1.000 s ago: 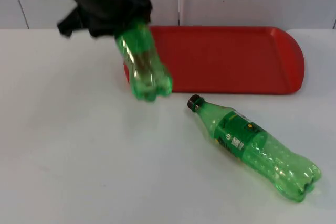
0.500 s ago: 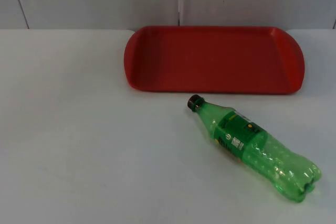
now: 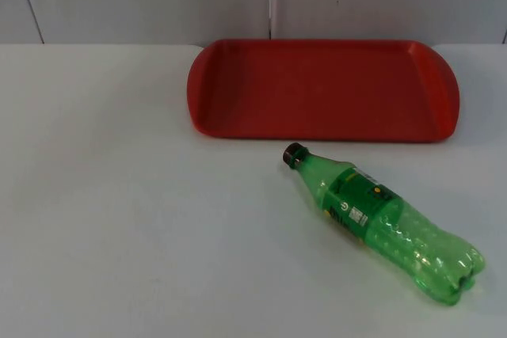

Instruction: Place the bottle upright on the tray.

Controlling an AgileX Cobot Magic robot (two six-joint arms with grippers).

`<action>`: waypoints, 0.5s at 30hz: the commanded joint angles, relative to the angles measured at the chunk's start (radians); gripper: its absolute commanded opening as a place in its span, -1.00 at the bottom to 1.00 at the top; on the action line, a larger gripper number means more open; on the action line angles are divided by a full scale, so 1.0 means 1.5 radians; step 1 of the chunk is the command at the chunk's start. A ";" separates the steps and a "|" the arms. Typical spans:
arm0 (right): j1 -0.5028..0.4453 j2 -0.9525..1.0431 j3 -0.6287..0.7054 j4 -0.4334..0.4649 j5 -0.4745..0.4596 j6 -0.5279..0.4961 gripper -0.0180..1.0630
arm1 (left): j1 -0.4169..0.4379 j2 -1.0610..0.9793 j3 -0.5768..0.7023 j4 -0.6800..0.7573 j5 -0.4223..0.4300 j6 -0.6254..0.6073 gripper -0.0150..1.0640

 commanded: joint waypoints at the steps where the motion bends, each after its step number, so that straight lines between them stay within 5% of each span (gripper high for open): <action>1: -0.003 -0.003 0.001 0.002 -0.003 0.003 0.98 | 0.009 0.025 -0.003 -0.027 -0.063 0.008 -0.97; 6: -0.003 -0.003 0.001 0.002 -0.003 0.003 0.98 | 0.046 0.089 -0.003 -0.030 -0.156 -0.021 -0.97; 15: -0.003 -0.003 0.001 0.002 -0.003 0.003 0.98 | 0.077 0.159 -0.026 -0.020 -0.168 -0.026 -0.97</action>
